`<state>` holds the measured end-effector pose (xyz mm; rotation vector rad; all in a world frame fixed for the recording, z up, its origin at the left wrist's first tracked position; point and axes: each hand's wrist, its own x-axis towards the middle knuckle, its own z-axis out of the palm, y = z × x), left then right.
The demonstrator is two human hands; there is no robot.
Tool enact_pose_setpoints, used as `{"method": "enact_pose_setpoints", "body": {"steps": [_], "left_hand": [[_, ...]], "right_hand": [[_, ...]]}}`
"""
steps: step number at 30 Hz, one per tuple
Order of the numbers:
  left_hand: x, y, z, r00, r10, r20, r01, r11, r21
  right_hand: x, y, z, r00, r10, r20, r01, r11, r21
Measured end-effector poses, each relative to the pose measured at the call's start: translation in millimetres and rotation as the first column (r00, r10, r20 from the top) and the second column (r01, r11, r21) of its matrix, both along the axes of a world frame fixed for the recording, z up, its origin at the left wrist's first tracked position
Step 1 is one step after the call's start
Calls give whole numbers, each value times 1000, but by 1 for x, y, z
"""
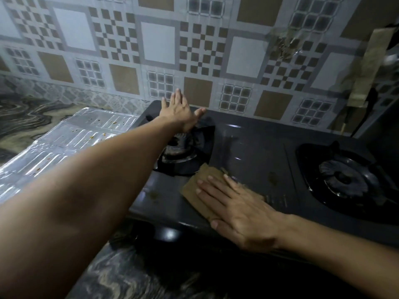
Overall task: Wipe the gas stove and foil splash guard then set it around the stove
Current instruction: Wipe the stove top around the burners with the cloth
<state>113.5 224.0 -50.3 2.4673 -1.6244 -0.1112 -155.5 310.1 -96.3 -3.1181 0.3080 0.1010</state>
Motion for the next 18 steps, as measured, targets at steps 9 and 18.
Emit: {"method": "enact_pose_setpoints", "body": {"steps": [9, 18], "left_hand": [[61, 80, -2, 986, 117, -119, -114, 993, 36], [63, 107, -27, 981, 39, -192, -17, 993, 115]], "right_hand": [[75, 35, 0, 999, 36, -38, -35, 999, 34], [71, 26, 1, 998, 34, -59, -23, 985, 169]]}}
